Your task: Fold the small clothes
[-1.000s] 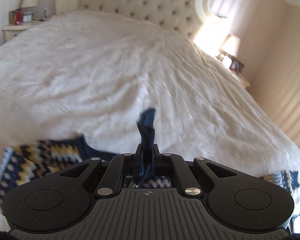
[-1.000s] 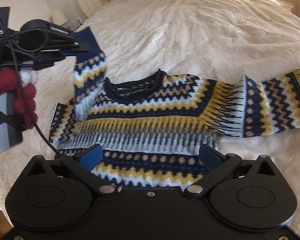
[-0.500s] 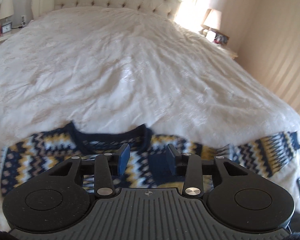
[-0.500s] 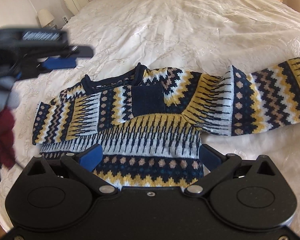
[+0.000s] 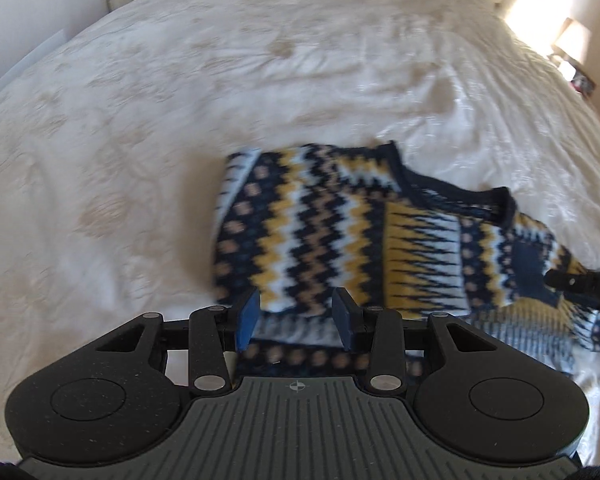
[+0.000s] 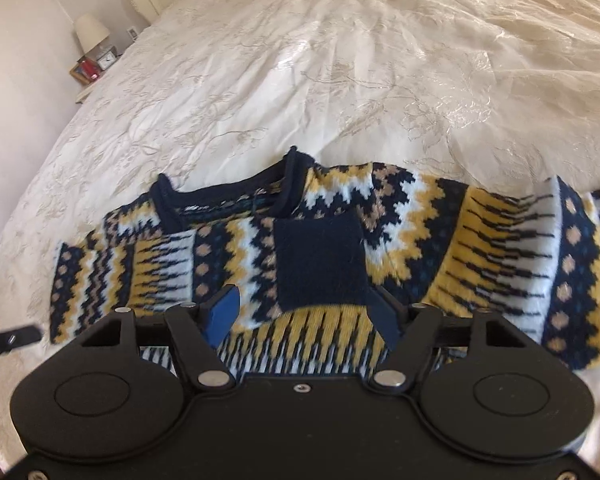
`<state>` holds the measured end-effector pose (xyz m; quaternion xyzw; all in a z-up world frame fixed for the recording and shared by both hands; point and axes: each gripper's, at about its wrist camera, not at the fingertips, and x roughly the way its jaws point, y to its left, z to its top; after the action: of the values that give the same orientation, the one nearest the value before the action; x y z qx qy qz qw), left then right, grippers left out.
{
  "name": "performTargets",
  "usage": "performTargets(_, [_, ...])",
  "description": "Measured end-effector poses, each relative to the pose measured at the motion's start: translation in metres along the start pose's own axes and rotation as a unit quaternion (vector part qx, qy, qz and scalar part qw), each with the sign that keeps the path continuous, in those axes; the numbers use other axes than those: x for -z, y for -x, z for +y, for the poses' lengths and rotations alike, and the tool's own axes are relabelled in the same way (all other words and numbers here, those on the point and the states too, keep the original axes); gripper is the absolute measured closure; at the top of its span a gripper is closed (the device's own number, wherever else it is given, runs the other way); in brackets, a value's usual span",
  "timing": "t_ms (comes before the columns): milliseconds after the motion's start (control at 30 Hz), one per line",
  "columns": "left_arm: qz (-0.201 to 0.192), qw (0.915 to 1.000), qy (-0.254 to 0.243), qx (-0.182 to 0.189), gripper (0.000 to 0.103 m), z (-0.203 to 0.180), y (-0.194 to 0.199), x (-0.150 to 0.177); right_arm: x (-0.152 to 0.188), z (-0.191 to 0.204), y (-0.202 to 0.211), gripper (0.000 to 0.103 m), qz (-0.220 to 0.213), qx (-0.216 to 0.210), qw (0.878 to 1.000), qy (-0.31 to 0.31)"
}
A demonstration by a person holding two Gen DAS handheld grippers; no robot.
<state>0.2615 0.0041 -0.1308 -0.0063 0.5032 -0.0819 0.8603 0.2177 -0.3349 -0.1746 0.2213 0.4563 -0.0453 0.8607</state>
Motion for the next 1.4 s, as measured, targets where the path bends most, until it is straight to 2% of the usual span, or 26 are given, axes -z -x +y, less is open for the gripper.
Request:
performTargets(133, [0.009,0.9998,0.01,-0.014,0.064,0.014,-0.004,0.004,-0.009,-0.004,-0.025,0.031,0.017,0.028,0.999,0.008])
performTargets(233, [0.016,0.9996,0.015,-0.016,0.064,0.018,-0.008,0.006,-0.01,-0.006,-0.037,0.033,0.031,0.031,0.999,0.008])
performTargets(433, [0.018,0.9995,0.019,-0.019,0.064,0.019,-0.014,0.007,-0.011,0.003,-0.041,0.08,0.039,0.044,0.998,0.03])
performTargets(467, [0.017,0.9995,0.016,-0.019,0.064,0.018,-0.015,0.006,-0.012,0.004,-0.038,0.081,0.036,0.041,0.998,0.034])
performTargets(667, [0.0,0.9998,-0.014,-0.015,0.064,0.006,-0.013,-0.004,-0.018,0.014,0.012,0.084,-0.003,0.01,0.999,0.05])
performTargets(767, [-0.009,0.9994,-0.034,-0.009,0.064,-0.003,-0.017,-0.012,-0.015,0.003,0.028,0.084,-0.006,0.029,0.999,0.034])
performTargets(867, [-0.01,0.9992,-0.039,-0.004,0.064,-0.01,-0.025,-0.019,-0.011,-0.013,0.018,0.084,0.018,0.068,0.997,0.028])
performTargets(933, [-0.01,0.9989,-0.045,-0.002,0.064,-0.015,-0.032,-0.022,-0.009,-0.021,0.012,0.084,0.029,0.071,0.997,0.016])
performTargets(1067, [0.001,0.9987,-0.051,-0.006,0.064,-0.021,-0.048,-0.03,-0.005,-0.02,0.005,0.084,0.035,0.098,0.994,0.038])
performTargets(1167, [0.013,0.9984,-0.054,-0.012,0.064,-0.02,-0.062,-0.031,-0.003,-0.023,-0.001,0.084,0.047,0.102,0.993,0.029])
performTargets(1300, [0.05,0.9961,-0.067,-0.027,0.064,-0.014,-0.085,-0.024,0.004,-0.027,-0.014,0.082,0.069,0.111,0.991,0.03])
performTargets(1333, [0.056,0.9957,-0.07,-0.025,0.064,-0.013,-0.09,-0.022,0.007,-0.029,-0.015,0.077,0.072,0.113,0.991,0.025])
performTargets(1400, [0.053,0.995,-0.082,-0.024,0.063,-0.014,-0.093,-0.018,0.011,-0.031,-0.018,0.075,0.073,0.115,0.99,0.018])
